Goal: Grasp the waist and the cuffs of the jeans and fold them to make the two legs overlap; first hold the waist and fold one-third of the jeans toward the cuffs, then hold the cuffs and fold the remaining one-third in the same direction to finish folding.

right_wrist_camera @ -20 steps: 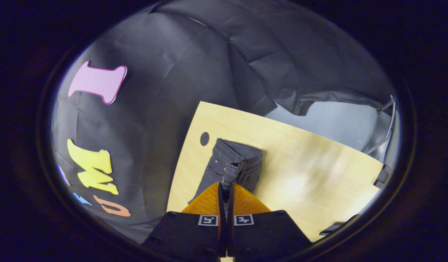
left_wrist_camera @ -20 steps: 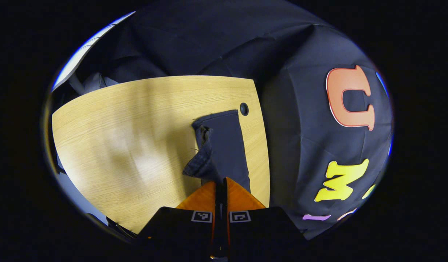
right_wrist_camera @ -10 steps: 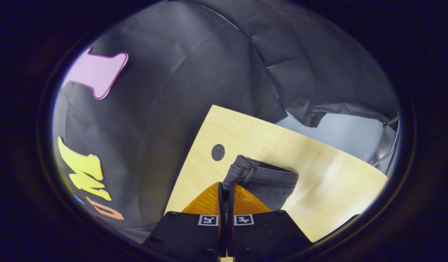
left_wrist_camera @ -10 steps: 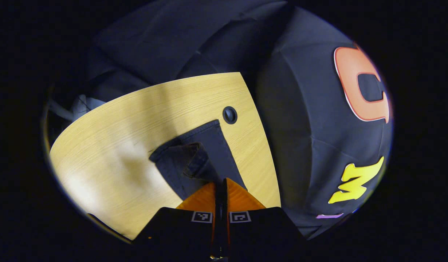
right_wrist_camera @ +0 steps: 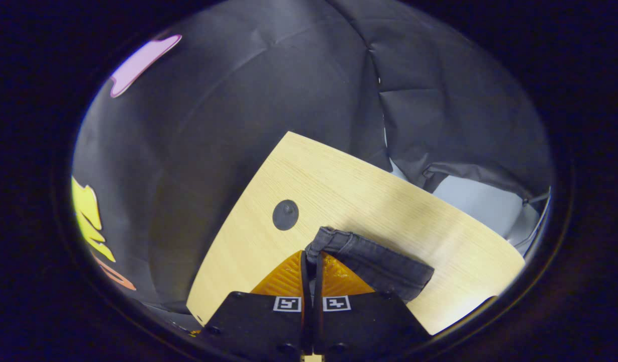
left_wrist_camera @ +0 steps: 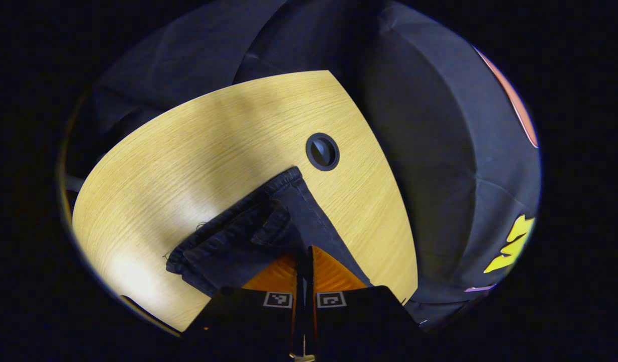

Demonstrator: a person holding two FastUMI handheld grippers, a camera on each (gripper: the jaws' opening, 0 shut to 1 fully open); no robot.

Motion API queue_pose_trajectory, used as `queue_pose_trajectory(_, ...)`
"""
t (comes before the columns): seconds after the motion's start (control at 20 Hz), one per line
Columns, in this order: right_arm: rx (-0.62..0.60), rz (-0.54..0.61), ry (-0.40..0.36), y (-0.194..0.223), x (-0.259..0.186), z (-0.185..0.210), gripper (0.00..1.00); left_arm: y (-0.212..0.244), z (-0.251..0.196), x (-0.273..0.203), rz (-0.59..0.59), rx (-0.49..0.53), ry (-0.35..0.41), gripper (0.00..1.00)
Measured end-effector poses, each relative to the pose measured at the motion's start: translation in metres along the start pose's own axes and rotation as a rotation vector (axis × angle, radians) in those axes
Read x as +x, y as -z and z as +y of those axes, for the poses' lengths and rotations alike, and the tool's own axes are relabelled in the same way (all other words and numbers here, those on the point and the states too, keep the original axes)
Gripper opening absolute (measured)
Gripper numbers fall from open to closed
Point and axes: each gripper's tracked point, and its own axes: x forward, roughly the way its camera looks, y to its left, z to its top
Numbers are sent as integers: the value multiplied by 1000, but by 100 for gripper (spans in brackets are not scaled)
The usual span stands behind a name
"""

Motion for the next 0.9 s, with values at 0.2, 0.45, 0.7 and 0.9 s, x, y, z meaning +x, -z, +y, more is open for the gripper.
queue_pose_trajectory(0.2,21,-1,5,1,-1,0,1,2,2,7,55,55,-3,8)
queue_pose_trajectory(0.45,17,-25,-11,3,0,3,4,0,-19,-4,65,95,15,26)
queue_pose_trajectory(0.7,-42,-78,-34,4,-26,10,55,-8,-55,-50,26,187,-19,96)
queue_pose_trajectory(0.9,-172,-146,-72,1,-74,17,94,12,-97,-103,-31,329,32,96)
